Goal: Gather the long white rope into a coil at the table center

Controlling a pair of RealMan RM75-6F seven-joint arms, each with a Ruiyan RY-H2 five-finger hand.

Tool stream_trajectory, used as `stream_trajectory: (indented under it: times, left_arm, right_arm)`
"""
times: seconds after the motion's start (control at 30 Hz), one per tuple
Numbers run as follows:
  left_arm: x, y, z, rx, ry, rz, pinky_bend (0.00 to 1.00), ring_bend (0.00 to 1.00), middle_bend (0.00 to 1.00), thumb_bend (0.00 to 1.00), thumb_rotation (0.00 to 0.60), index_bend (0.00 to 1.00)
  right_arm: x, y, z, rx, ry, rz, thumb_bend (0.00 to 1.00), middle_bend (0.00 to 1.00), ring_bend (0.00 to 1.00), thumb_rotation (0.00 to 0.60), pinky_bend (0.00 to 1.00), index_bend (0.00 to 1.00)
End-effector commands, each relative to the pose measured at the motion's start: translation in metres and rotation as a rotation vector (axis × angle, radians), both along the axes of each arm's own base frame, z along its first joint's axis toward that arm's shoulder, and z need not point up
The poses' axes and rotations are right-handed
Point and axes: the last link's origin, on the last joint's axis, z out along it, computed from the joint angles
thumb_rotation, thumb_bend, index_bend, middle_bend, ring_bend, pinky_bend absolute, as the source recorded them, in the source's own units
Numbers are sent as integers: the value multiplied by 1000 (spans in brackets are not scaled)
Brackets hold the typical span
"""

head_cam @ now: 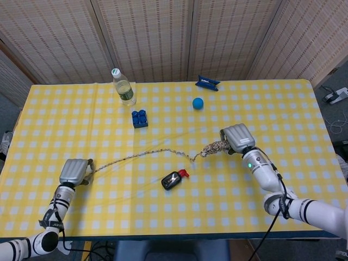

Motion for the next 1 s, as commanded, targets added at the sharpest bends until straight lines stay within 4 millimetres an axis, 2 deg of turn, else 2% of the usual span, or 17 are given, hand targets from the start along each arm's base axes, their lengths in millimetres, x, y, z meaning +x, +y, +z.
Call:
stream_trajectory:
  times: [0.03,1.0]
  left_arm:
    - [2,1,-3,-8,-12,7,1000,994,1000,343,600,567]
    - [0,14,-9,-2,-10,82,1000,1000,1000,343,600,637]
  right_arm:
    - [-1,0,0,-1,0,-1,452,639,554,600,588,705]
    - [-9,0,0,-1,-7,-13,453,639,554,600,588,704]
